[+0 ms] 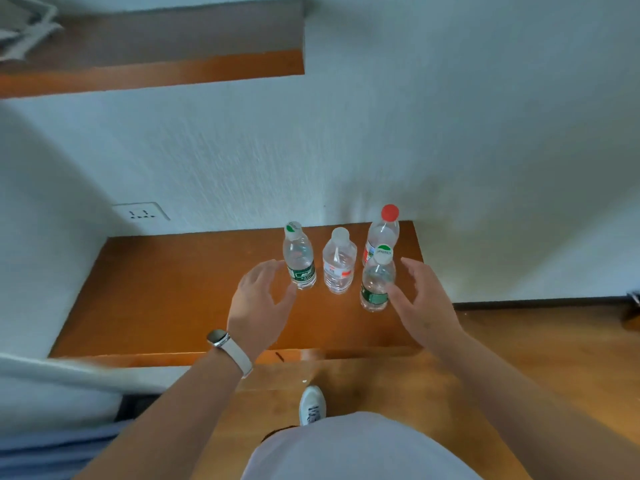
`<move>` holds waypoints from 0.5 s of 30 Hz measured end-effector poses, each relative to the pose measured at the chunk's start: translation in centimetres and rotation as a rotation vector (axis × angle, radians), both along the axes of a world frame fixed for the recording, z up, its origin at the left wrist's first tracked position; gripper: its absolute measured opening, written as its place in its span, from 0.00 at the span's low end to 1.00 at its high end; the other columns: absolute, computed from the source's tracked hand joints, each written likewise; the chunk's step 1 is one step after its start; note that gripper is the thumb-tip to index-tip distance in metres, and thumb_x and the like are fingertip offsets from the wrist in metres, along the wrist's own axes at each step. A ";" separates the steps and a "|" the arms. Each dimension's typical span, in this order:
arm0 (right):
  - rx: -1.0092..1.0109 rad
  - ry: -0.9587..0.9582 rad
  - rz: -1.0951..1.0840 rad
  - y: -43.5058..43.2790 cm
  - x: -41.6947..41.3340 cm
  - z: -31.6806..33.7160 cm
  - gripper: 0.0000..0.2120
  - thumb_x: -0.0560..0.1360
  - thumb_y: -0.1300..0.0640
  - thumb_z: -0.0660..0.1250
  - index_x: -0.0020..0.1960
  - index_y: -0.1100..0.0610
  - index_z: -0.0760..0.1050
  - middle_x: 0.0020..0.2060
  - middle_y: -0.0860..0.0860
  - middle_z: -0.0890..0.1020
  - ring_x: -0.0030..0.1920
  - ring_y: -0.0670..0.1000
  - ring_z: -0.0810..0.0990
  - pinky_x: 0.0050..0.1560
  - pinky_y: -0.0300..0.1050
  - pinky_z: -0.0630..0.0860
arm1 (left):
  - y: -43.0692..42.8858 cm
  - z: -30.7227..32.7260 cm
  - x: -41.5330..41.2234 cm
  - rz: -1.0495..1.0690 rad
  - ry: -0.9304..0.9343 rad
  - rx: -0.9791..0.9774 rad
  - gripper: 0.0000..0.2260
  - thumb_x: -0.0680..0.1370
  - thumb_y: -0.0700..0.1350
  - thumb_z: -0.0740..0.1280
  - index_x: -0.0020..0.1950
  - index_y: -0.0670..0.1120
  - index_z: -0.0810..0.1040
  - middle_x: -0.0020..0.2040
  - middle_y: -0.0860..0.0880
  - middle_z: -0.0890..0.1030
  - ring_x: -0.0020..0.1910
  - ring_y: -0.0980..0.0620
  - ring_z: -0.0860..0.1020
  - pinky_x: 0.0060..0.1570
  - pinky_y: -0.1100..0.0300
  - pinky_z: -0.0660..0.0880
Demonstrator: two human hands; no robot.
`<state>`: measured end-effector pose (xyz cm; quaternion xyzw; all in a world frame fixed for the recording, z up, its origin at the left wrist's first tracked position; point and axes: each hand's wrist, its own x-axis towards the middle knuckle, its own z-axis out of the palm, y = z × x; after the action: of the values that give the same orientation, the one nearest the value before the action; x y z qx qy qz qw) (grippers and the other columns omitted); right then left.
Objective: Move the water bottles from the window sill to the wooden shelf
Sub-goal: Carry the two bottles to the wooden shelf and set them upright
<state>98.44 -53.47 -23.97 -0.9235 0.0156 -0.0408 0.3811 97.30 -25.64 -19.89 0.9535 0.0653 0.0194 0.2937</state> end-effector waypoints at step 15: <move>-0.244 -0.358 0.872 6.2 -9.6 6.0 0.27 0.80 0.41 0.56 0.71 0.56 0.69 0.68 0.52 0.72 0.69 0.54 0.68 0.65 0.55 0.71 | -1.2 4.8 -23.1 0.166 -0.084 0.415 0.20 0.79 0.54 0.66 0.70 0.51 0.75 0.71 0.49 0.74 0.71 0.44 0.70 0.68 0.44 0.66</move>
<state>88.84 -47.30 -17.94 -0.8602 -0.4437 -0.0371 0.2484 74.16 -26.80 -15.04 0.9832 0.1256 0.0961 0.0910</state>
